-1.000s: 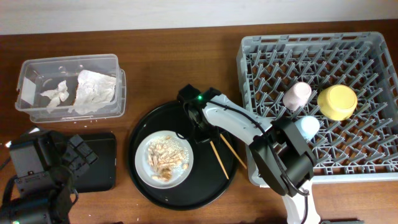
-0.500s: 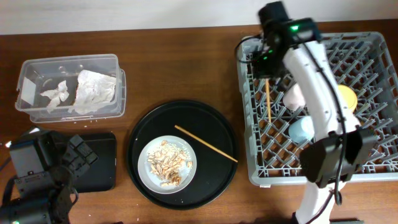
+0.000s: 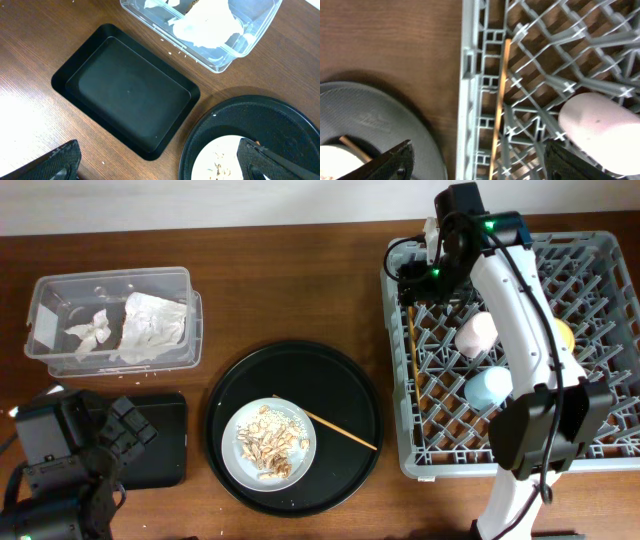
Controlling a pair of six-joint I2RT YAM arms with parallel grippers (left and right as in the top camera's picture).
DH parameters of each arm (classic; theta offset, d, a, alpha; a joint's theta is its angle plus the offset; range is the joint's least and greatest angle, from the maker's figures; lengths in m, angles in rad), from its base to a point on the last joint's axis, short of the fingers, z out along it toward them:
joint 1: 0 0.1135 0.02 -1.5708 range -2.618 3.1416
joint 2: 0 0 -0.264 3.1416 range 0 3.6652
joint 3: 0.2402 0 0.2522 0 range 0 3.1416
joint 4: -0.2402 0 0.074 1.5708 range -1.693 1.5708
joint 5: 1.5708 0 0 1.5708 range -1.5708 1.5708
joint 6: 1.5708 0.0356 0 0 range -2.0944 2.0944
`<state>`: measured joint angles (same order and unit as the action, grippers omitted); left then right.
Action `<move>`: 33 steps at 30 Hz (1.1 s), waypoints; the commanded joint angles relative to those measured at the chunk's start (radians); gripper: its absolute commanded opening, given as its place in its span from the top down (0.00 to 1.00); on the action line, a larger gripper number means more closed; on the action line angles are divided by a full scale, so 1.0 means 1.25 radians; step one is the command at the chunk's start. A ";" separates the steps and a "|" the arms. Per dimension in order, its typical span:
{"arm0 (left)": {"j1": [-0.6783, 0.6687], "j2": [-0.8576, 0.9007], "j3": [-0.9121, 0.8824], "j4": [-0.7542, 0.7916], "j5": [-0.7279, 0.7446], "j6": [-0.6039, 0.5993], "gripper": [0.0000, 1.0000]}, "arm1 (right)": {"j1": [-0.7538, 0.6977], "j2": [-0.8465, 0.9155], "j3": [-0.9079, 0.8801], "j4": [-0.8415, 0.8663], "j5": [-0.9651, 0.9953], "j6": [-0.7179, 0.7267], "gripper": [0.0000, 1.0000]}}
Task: Sort waste into correct bins and load items into the dishwasher rack
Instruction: 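Return the right gripper to the tray and grasp the second chopstick, then carry the second chopstick into the rack beside the first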
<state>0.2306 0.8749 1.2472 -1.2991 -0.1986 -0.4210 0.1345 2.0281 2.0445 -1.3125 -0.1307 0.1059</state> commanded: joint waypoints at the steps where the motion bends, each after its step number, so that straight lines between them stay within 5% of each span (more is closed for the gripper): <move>1: 0.003 -0.003 0.003 -0.001 0.000 -0.010 0.01 | 0.034 -0.005 -0.004 -0.022 -0.097 0.004 0.19; 7: 0.003 -0.003 0.003 -0.001 0.000 -0.010 0.01 | 0.238 -0.005 -0.037 -0.034 0.027 -0.124 0.34; 12: 0.003 -0.003 0.003 -0.001 0.000 -0.010 0.01 | 0.363 -0.005 -0.240 -0.069 0.115 -0.121 0.48; 18: 0.003 -0.003 0.003 -0.001 0.000 -0.010 0.01 | 0.428 -0.005 -0.394 0.015 -0.016 -0.124 0.49; 33: 0.003 -0.003 0.003 -0.001 0.000 -0.010 0.01 | 0.520 -0.005 -0.461 0.159 0.102 -0.120 0.55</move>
<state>0.2306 0.8749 1.2472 -1.2987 -0.1986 -0.4210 0.7792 2.0308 1.4788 -1.1210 -0.0616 -0.0456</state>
